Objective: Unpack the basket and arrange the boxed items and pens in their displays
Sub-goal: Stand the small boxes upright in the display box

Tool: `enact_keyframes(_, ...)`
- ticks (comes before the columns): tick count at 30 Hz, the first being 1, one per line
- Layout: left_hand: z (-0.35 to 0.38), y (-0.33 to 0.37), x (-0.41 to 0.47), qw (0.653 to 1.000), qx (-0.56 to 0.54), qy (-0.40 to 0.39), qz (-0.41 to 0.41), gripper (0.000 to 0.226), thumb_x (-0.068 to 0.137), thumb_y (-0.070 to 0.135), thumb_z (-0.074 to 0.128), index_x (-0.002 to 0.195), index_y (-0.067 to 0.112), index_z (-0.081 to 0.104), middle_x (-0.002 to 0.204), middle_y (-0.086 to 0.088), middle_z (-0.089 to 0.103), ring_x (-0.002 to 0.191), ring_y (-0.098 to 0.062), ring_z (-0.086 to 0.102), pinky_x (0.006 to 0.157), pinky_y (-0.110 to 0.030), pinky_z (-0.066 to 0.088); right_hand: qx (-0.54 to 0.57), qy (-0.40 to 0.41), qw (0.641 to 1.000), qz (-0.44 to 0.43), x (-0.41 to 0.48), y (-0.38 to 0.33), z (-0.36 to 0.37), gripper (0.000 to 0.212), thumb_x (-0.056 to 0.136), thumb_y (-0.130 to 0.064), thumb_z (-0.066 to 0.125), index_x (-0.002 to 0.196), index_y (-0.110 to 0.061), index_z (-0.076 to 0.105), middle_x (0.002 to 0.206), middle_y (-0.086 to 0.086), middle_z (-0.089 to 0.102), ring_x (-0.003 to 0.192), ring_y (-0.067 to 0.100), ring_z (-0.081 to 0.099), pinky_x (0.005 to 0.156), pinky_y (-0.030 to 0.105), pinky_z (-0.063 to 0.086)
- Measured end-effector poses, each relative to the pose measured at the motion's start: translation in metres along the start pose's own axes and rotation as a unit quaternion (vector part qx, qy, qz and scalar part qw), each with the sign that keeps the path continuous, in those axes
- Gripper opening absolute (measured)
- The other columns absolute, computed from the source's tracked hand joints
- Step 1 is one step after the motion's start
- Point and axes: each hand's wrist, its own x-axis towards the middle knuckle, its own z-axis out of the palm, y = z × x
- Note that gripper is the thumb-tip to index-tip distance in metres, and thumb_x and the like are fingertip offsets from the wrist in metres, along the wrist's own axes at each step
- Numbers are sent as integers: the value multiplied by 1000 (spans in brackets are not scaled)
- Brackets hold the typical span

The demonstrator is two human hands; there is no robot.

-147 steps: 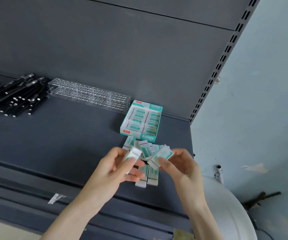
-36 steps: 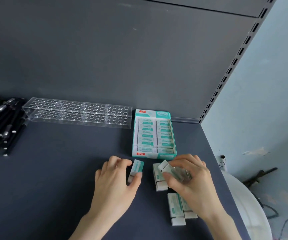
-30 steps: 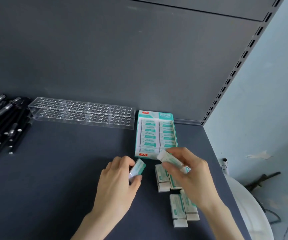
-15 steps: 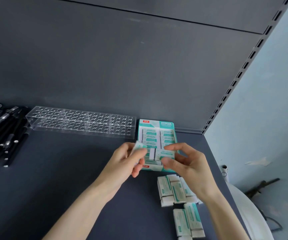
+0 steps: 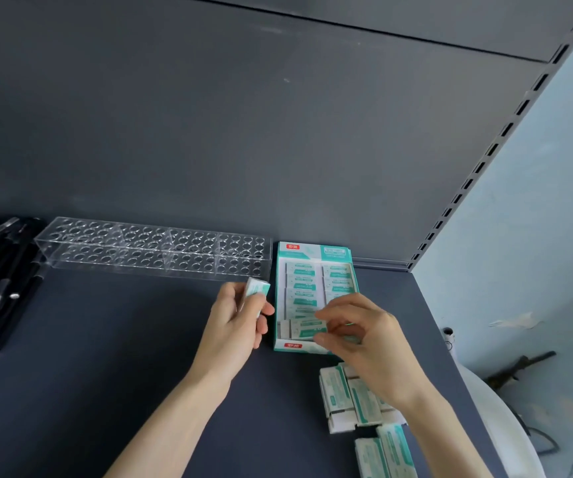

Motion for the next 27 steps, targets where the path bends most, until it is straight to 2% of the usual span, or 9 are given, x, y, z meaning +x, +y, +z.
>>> enact_keyframes(5,-1,-5,1,998,3,12,66,9,92,10,58,90,15,65,72,6,67,63,-5,61,54,-17,49,4,-8,1000,-2,3,0,1,18,76,-4,75,81,-20,69,90,-12,60,79,7,65,73,17,53)
enact_keyframes(8,1,-4,0,998,-40,-1,56,23,92,5,57,86,23,71,76,6,71,66,-6,62,58,-17,50,-6,-8,1000,-20,2,1,3,9,77,-5,74,77,-13,73,89,-10,63,79,7,65,75,19,53)
enact_keyframes(13,2,-3,-1,997,-47,-7,61,19,87,6,64,98,22,66,81,4,73,65,-6,64,55,-17,49,-83,-30,995,-46,-3,3,7,9,85,-13,67,86,-15,76,98,-13,59,90,7,59,83,16,45)
enact_keyframes(17,1,0,-5,995,-21,-41,86,12,83,8,70,92,14,66,83,4,74,67,-2,65,54,-13,46,39,28,999,-10,-2,-1,4,19,84,-13,67,100,-23,69,98,-11,64,87,8,62,78,18,49)
enact_keyframes(19,4,-1,-8,993,-24,-76,92,11,85,7,66,95,13,68,88,3,75,71,-6,68,59,-12,48,116,27,993,1,-1,-3,0,29,83,-9,69,106,-26,64,97,-8,68,87,12,65,79,23,53)
enact_keyframes(22,8,-1,-11,988,2,-111,103,14,88,10,63,98,17,70,91,4,74,73,-10,69,65,-14,50,155,16,988,-6,-2,-4,-2,32,81,0,69,103,-22,63,97,-2,71,86,20,68,79,27,55)
enact_keyframes(24,8,-2,-12,987,25,-105,123,16,88,13,63,101,20,69,94,3,73,77,-8,68,65,-14,49,160,25,987,4,-6,-2,-4,29,80,2,69,99,-20,65,90,1,73,83,20,70,75,25,54)
enact_keyframes(27,3,-8,-9,970,159,-40,177,27,84,22,69,109,30,64,107,14,62,94,-2,56,72,-12,42,143,59,988,25,-11,5,-19,25,78,1,70,96,-17,67,88,2,73,81,18,70,74,24,55)
